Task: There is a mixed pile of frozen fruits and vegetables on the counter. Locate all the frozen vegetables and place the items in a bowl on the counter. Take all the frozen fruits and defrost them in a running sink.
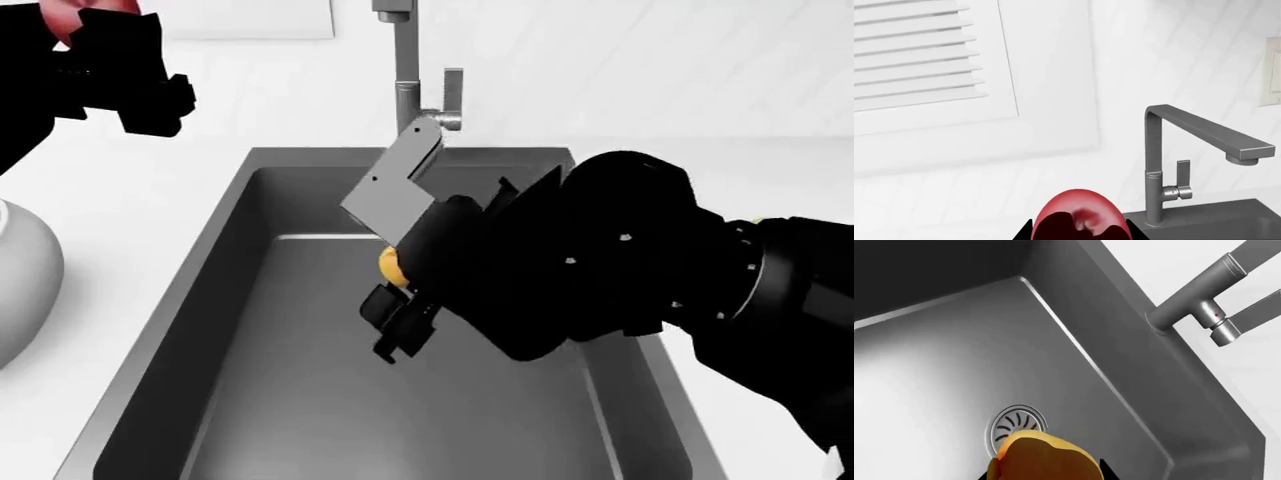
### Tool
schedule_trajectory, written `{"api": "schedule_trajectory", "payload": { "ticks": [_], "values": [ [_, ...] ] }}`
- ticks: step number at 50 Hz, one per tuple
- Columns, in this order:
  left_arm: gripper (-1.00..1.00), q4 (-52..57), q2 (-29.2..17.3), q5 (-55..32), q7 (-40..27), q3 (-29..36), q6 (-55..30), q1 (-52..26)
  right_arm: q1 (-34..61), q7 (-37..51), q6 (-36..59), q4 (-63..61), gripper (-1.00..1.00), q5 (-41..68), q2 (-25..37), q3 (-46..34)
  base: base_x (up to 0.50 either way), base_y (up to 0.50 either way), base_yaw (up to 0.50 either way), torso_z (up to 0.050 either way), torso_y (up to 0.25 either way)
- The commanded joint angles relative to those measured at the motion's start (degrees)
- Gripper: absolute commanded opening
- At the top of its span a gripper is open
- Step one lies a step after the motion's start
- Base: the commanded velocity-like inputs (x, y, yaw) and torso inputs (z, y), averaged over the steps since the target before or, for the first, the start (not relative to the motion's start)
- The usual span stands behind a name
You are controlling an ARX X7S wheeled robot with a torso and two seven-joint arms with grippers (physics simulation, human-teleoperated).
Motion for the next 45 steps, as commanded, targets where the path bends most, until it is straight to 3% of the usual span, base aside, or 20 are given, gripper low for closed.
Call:
{"api": "schedule_trajectory", "payload": {
  "ticks": [1,45],
  "values": [
    [-1.0,-0.3,0.16,0.13,-0.03,0.36,0.38,-0.18,-1.07,-1.96,0.64,3.68,-1.0,-0.25,-1.75,-0.92,0.0,0.0,0.0,0.0,0.0],
    [-1.0,0.36,-0.57,0.56,0.28,0.81,1.21,0.84,-7.44,-12.56,-1.55,10.15,-1.0,-6.09,-7.97,-7.43,0.0,0.0,0.0,0.0,0.0]
  ]
}}
